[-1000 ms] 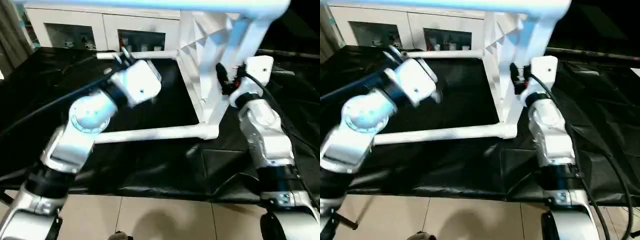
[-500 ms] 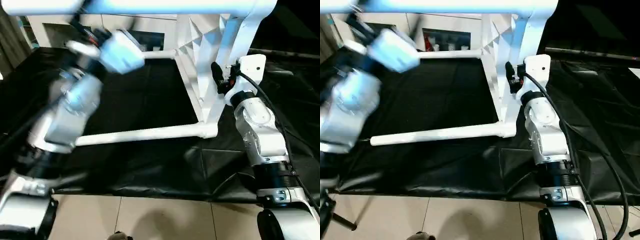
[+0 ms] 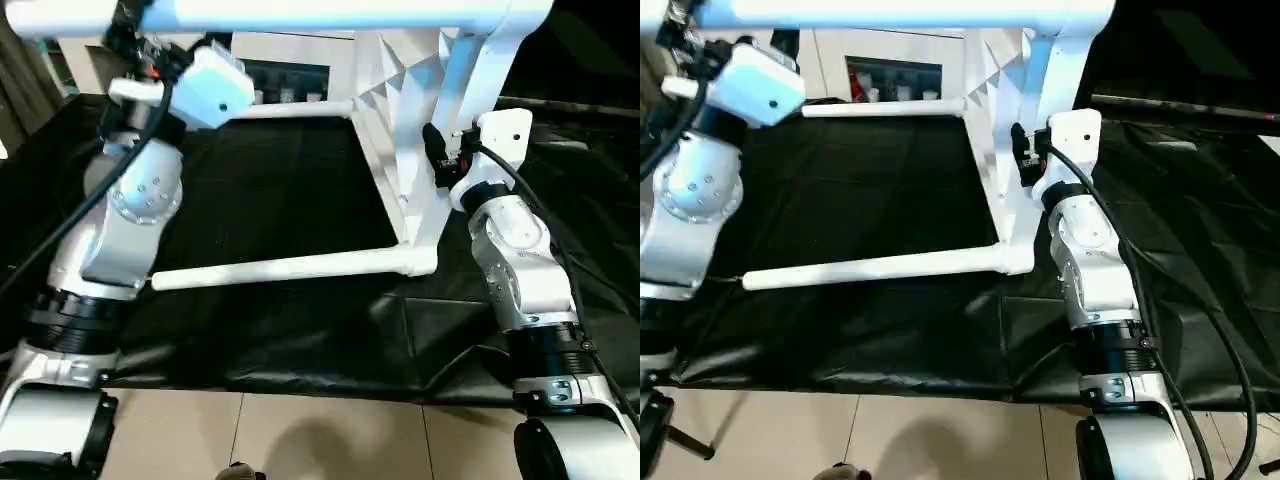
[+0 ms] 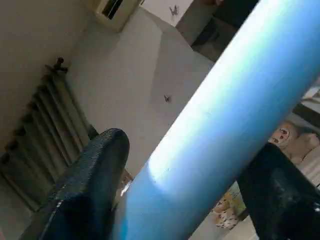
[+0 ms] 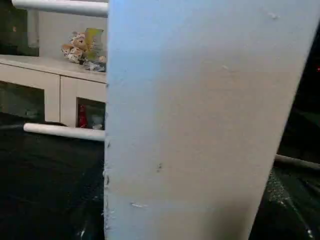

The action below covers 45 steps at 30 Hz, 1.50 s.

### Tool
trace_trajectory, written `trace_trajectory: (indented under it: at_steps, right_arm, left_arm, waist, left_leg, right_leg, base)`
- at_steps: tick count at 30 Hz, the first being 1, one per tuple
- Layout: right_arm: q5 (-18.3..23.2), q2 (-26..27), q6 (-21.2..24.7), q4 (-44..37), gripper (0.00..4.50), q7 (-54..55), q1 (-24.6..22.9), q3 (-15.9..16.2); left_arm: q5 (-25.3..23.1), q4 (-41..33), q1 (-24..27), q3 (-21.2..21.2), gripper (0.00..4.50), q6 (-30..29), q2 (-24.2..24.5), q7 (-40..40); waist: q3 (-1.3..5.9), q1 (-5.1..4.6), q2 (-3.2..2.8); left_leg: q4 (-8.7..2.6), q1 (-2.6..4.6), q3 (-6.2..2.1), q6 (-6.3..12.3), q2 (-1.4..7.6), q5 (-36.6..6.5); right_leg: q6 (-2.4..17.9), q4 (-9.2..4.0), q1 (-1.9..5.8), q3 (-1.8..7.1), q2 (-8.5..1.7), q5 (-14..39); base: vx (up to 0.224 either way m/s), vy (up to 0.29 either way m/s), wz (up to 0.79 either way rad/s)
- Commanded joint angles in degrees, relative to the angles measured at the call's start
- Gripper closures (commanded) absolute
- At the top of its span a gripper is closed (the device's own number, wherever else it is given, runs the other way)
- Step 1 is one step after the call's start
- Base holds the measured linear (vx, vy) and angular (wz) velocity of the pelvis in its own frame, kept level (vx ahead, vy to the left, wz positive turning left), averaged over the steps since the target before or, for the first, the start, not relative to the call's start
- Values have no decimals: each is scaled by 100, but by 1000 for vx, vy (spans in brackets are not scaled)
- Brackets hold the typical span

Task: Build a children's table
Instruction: Flip table

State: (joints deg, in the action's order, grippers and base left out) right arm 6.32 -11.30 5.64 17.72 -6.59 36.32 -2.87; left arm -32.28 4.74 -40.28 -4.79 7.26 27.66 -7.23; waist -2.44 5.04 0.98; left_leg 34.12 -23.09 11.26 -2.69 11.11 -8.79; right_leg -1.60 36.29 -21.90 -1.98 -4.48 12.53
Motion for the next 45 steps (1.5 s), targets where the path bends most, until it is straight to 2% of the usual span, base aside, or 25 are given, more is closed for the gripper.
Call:
trace_trajectory:
  at_steps: [1,3,9,13,14,15,18,19,20,23,24,25,26,27,29,32,34,35,36,37,39,40,41,43,45]
  right_arm:
    - [-65,-12,105,223,255,-46,29,11]
    - [-69,-13,102,235,255,-49,41,12]
    - [-108,-15,41,298,255,-71,88,23]
    - [-192,-106,-55,320,255,-104,149,52]
    - [-250,-234,-169,352,255,-151,236,39]
    - [-250,-234,-169,352,255,-151,236,39]
    - [-289,-700,-500,340,255,-446,456,-85]
    - [-289,-700,-500,340,255,-446,456,-85]
    - [-277,-950,-545,311,255,-709,557,-100]
    - [-199,-1315,-486,272,255,-1182,766,-107]
    - [-237,-1549,-474,289,255,-1410,931,-71]
    - [-244,-1604,-462,295,255,-1468,976,-62]
    - [-281,-1890,-412,342,255,-1783,1219,2]
    - [-283,-1898,-410,344,255,-1792,1226,4]
    - [-396,-2356,-385,398,255,-2376,1575,229]
    - [-520,-2789,-374,459,255,-3023,1891,506]
    - [-704,-3022,-483,596,255,-3393,2151,724]
    - [-802,-3115,-574,673,255,-3547,2274,828]
    - [-802,-3115,-574,673,255,-3547,2274,828]
    - [-1068,-3267,-749,970,255,-3725,2692,1048]
    - [-1245,-3326,-884,1231,255,-3862,3059,1213]
    - [-1260,-3326,-896,1262,255,-3878,3103,1230]
    - [-1352,-3309,-978,1497,255,-4015,3425,1348]
    - [-1489,-3248,-1132,1810,255,-4225,3821,1521]
    - [-1643,-3134,-1295,2109,255,-4245,4164,1657]
  left_arm:
    - [220,-176,106,30,124,86,-170,-184]
    - [236,-173,124,42,135,77,-178,-179]
    - [281,-135,141,118,147,78,-255,-153]
    - [596,-57,118,314,148,-33,-461,-144]
    - [928,-1,112,514,148,-162,-640,-142]
    - [928,-1,112,514,148,-162,-640,-142]
    - [1388,36,43,897,148,-358,-851,-157]
    - [1388,36,43,897,148,-358,-851,-157]
    - [1543,50,-9,1032,148,-423,-894,-122]
    - [1941,92,-118,1342,148,-596,-1070,-100]
    - [2173,122,-169,1538,148,-687,-1189,-124]
    - [2231,132,-179,1583,148,-710,-1218,-127]
    - [2528,184,-228,1817,148,-839,-1377,-133]
    - [2536,185,-230,1823,148,-843,-1382,-132]
    - [2880,272,-240,2100,148,-953,-1538,-142]
    - [3136,348,-227,2307,148,-1055,-1653,-165]
    - [3333,433,-219,2457,148,-1225,-1741,-166]
    - [3404,476,-211,2525,148,-1303,-1793,-194]
    - [3404,476,-211,2525,148,-1303,-1793,-194]
    - [3556,544,-140,2636,148,-1477,-1898,-198]
    - [3627,594,-41,2693,148,-1579,-1940,-229]
    - [3626,602,-28,2695,148,-1585,-1939,-235]
    - [3653,654,73,2715,148,-1625,-1928,-307]
    - [3682,717,191,2771,148,-1737,-1891,-407]
    - [3682,786,281,2830,152,-1799,-1834,-474]
  waist:
    - [381,-20,-61]
    - [377,-25,-31]
    - [369,-25,-55]
    - [374,-20,-62]
    - [370,-26,-42]
    - [370,-26,-42]
    - [380,38,-15]
    - [383,57,-20]
    - [393,79,-37]
    - [421,145,-74]
    - [422,158,-99]
    - [421,148,-89]
    - [440,170,-89]
    - [436,175,-86]
    - [404,185,-71]
    - [379,203,-78]
    - [343,160,-54]
    - [335,153,-56]
    - [336,127,-53]
    - [345,107,-35]
    - [320,64,-21]
    - [314,14,-9]
    - [310,-5,15]
    - [305,-76,-13]
    - [295,-155,19]
  left_leg:
    - [-374,225,-122,-371,165,-1332]
    - [-380,220,-120,-359,165,-1348]
    - [-384,219,-122,-355,163,-1427]
    - [-378,217,-121,-330,162,-1383]
    - [-368,207,-110,-309,151,-1320]
    - [-368,207,-110,-309,151,-1320]
    - [-321,178,-79,-15,138,-1003]
    - [-310,173,-71,53,136,-914]
    - [-295,154,-66,174,128,-747]
    - [-256,150,-55,363,130,-512]
    - [-244,150,-50,408,129,-509]
    - [-246,144,-49,431,129,-525]
    - [-226,156,-44,469,130,-499]
    - [-220,140,-42,493,124,-492]
    - [-217,109,-48,560,119,-646]
    - [-225,149,-56,458,150,-1027]
    - [-252,147,-65,347,152,-1304]
    - [-260,172,-72,267,150,-1492]
    - [-269,172,-79,198,151,-1601]
    - [-268,171,-87,166,153,-1642]
    - [-272,164,-91,112,139,-1830]
    - [-275,128,-112,95,132,-1903]
    - [-273,140,-106,100,137,-1969]
    - [-288,126,-138,24,144,-2158]
    - [-296,123,-145,-64,151,-2390]
  right_leg:
    - [887,-383,98,165,-252,293]
    - [881,-390,95,164,-251,334]
    - [851,-408,81,171,-257,524]
    - [863,-406,83,170,-257,478]
    - [904,-403,93,167,-253,441]
    - [904,-403,93,167,-253,441]
    - [974,-399,124,177,-278,337]
    - [980,-394,124,176,-281,298]
    - [996,-380,129,171,-282,214]
    - [1068,-342,124,156,-270,-3]
    - [1103,-339,110,153,-263,-52]
    - [1123,-343,114,147,-256,-49]
    - [1167,-334,111,141,-251,-125]
    - [1197,-325,115,137,-255,-153]
    - [1206,-353,114,121,-269,133]
    - [1128,-421,70,131,-289,729]
    - [1058,-459,59,124,-289,1078]
    - [1006,-489,37,124,-294,1297]
    - [973,-495,33,127,-296,1378]
    - [965,-483,37,117,-290,1398]
    - [927,-513,24,109,-295,1624]
    - [919,-503,37,101,-297,1705]
    - [871,-519,11,104,-297,1809]
    - [841,-520,6,94,-296,1927]
    - [850,-506,-30,87,-269,1899]
  base:
    - [0,0,0]
    - [0,0,0]
    - [0,0,0]
    - [0,0,0]
    - [0,0,0]
    - [0,0,0]
    - [0,0,0]
    - [0,0,0]
    - [0,0,0]
    - [0,0,0]
    - [0,0,0]
    - [0,0,0]
    - [0,0,0]
    - [0,0,0]
    - [0,0,0]
    - [0,0,0]
    - [0,0,0]
    - [0,0,0]
    - [0,0,0]
    - [0,0,0]
    - [0,0,0]
    - [0,0,0]
    - [0,0,0]
    - [0,0,0]
    - [0,0,0]
